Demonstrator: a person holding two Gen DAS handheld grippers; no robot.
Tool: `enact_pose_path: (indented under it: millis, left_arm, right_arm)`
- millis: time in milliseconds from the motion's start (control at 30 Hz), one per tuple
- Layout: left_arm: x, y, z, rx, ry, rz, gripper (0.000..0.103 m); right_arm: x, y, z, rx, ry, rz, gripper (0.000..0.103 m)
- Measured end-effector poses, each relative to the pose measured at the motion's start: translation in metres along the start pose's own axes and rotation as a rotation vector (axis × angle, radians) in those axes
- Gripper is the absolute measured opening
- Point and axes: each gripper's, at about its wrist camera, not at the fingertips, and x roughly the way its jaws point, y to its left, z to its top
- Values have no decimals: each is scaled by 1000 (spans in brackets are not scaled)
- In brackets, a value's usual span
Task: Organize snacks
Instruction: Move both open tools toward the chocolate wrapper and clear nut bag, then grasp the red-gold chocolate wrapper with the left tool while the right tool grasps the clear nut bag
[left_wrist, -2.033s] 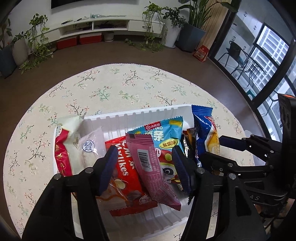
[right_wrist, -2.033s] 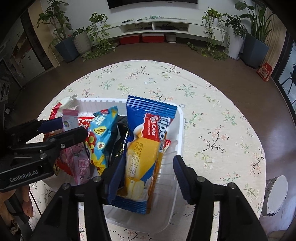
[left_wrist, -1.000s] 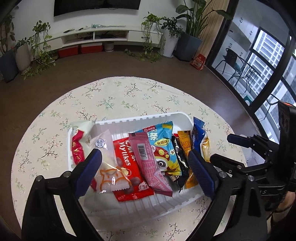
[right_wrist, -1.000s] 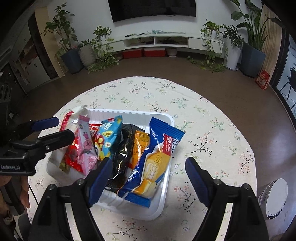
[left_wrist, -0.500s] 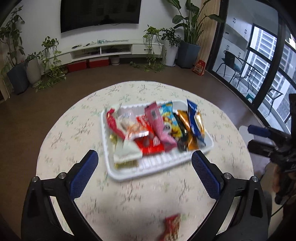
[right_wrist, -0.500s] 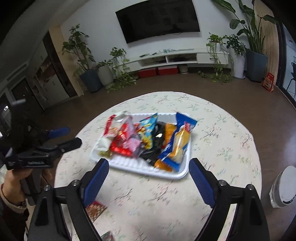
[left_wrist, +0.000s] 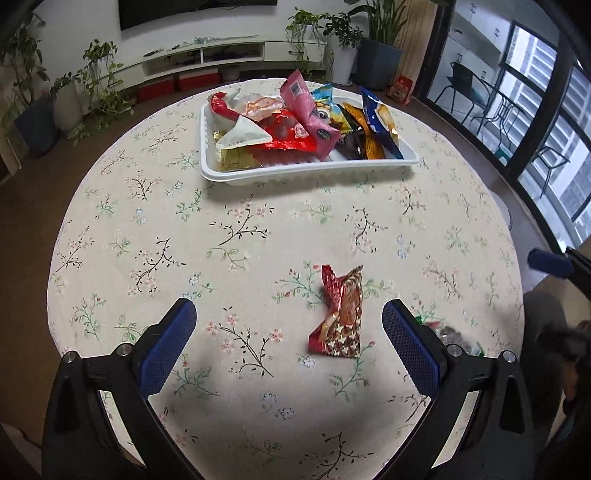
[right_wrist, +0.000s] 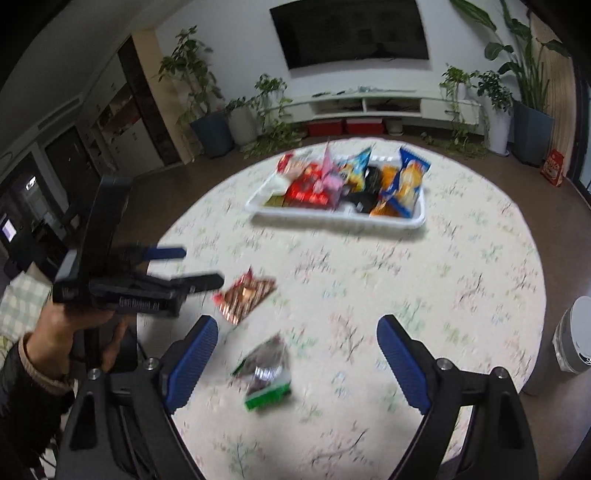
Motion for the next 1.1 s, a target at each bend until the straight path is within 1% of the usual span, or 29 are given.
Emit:
enact_pose_path:
  millis: [133, 267, 400, 433, 467, 500, 567, 633, 667, 733, 800, 867, 900, 933, 967, 1000, 1033, 1067, 1100]
  left_arm:
    - [5, -9, -3, 77, 6, 13, 102]
    - [21, -19, -3, 161, 55, 10, 102]
    - [34, -31, -6, 236, 76, 18, 100]
    - [37, -32, -6, 241, 80, 18, 95]
    - [41, -32, -4, 240, 86, 16, 88]
    - [44, -31, -3, 238, 91, 15, 84]
    - [49, -30, -2, 237, 105, 12, 68]
    - [52, -29, -2, 238, 110, 0, 59]
    - [52, -28, -1, 234, 109, -6, 57]
    - [53, -29, 0, 238, 110, -6, 56]
    - [55, -28, 3, 235, 114, -16, 52]
    - [57, -29, 4, 235, 120, -25, 47]
    - [57, -30, 4, 239, 121, -27, 44]
    - [57, -31, 5, 242, 124, -34, 37]
    - [57, -32, 5, 241, 127, -38, 35]
    - [58, -32, 5, 241, 128, -38, 34]
    - [58, -32, 5, 238, 130, -44, 31]
    - [58, -32, 5, 234, 132, -46, 26]
    - [57, -32, 5, 232, 130, -48, 24]
  right_arm:
    - [11, 13, -15, -36, 23, 1, 87]
    - [26, 22, -16, -76, 38, -11, 84]
    - [45, 29, -18, -143, 91, -26, 75]
    - [49, 30, -19, -150, 106, -35, 73]
    - [54, 29, -19, -155, 123, -40, 72]
    - [57, 29, -19, -160, 132, -43, 71]
    - [63, 29, -21, -170, 153, -48, 71]
    - [67, 29, -23, -179, 170, -55, 68]
    - [69, 28, -25, -181, 181, -53, 68]
    - [73, 28, -28, -179, 197, -45, 65]
    - [73, 28, -29, -179, 199, -44, 65]
    - [73, 29, -30, -177, 200, -38, 62]
    - [73, 29, -30, -177, 201, -33, 60]
    - [73, 29, -29, -178, 203, -32, 56]
    - [73, 29, -30, -182, 207, -27, 54]
    - [73, 30, -29, -183, 210, -24, 47]
    - [73, 30, -30, -181, 212, -19, 43]
    - [72, 31, -30, -179, 213, -16, 42]
    - [72, 31, -31, -175, 213, -10, 39]
